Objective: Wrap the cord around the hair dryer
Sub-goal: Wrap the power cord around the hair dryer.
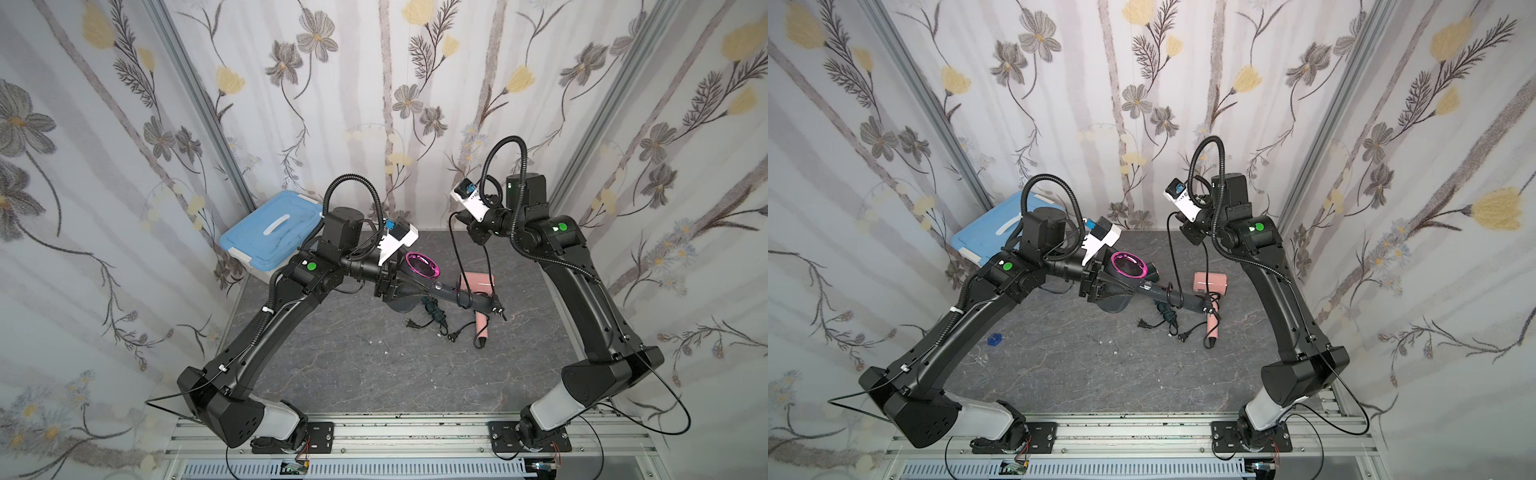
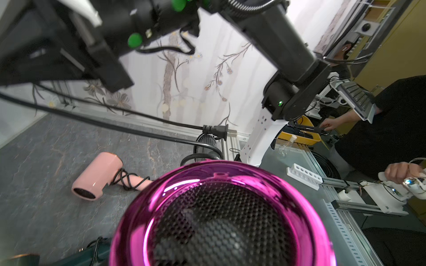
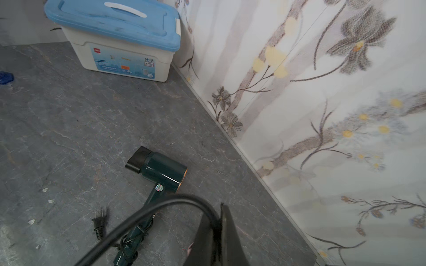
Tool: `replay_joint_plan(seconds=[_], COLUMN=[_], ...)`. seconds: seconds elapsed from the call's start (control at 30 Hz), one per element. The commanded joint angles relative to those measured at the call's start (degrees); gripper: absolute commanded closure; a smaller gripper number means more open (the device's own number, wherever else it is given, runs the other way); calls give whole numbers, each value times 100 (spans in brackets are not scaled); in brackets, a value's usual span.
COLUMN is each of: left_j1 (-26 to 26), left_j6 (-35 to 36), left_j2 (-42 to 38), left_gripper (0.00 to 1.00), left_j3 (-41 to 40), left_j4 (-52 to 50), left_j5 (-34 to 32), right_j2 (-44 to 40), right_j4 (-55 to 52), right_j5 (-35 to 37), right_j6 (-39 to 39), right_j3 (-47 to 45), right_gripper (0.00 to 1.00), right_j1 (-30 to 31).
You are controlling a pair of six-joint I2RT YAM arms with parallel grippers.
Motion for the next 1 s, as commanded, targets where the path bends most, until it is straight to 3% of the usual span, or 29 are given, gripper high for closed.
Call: replay_joint_plan(seconds=[0.0,0.3,0.5,0.67,0.8,0.97], left_j1=[23,344,614,1003,1184,1304], left_j6=[-724,-2271,-3148,-4059,-4358,-4482], left_j2=[-106,-15,-92,-264,-378,-370], left_gripper=[100,100,100,100,100,100], left_j3=[60,-76,-530,-1224,-1586,-1764], left_j4=[1314,3367,4717,6082,6552,6755], left_j5=[692,575,-36,-724,-1208,-1709], right_j2=[133,-352,-693,-1272,-1697,-2139], right_j4=[449,2015,3003,4414,5373,5567], right_j5=[-981,-2745,-3432,-3522,-3499,-3009], right_j6=[79,1017,1933,3226,4116,4424], right_j3=[-377,-2402,-3464,-4517,-5232,-5712], right_gripper=[100,100,100,100,100,100], right_j1=[-73,-446,-514,-553,-550,-313])
